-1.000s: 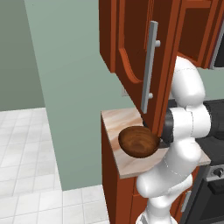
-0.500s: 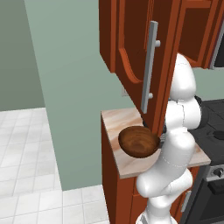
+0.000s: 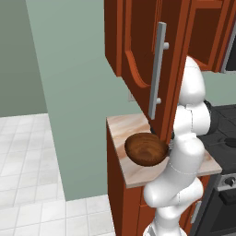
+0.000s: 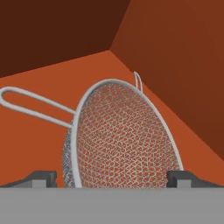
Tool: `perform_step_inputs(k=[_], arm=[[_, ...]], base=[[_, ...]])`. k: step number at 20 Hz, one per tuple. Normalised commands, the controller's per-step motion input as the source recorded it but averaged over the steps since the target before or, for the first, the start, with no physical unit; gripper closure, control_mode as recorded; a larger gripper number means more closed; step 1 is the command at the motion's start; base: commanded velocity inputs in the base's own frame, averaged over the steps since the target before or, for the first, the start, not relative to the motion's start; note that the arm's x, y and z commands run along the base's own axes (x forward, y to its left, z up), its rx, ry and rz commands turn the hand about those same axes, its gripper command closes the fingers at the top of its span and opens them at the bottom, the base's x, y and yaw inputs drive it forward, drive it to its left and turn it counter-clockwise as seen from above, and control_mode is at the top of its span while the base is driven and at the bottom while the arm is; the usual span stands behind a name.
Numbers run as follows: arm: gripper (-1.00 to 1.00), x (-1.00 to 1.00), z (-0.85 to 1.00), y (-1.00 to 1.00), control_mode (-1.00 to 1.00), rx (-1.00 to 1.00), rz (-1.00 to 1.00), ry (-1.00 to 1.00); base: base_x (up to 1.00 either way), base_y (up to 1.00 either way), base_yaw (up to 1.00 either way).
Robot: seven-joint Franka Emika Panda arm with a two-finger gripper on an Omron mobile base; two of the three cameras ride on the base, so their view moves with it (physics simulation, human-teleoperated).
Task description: Open the cabinet and setup a tea strainer by placing it in the bowl upright.
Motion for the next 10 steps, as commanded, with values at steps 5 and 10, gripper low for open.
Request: perform_step_inputs(k=[5,10], arm=[[1.0,0.0,0.0,0.0,-1.0,0.0,0.05,0.0],[1.0,0.02,-0.01,0.0,-1.0,0.0,0.05,0.0]], base=[[0.0,0.0,0.0],[0.0,0.0,0.0]])
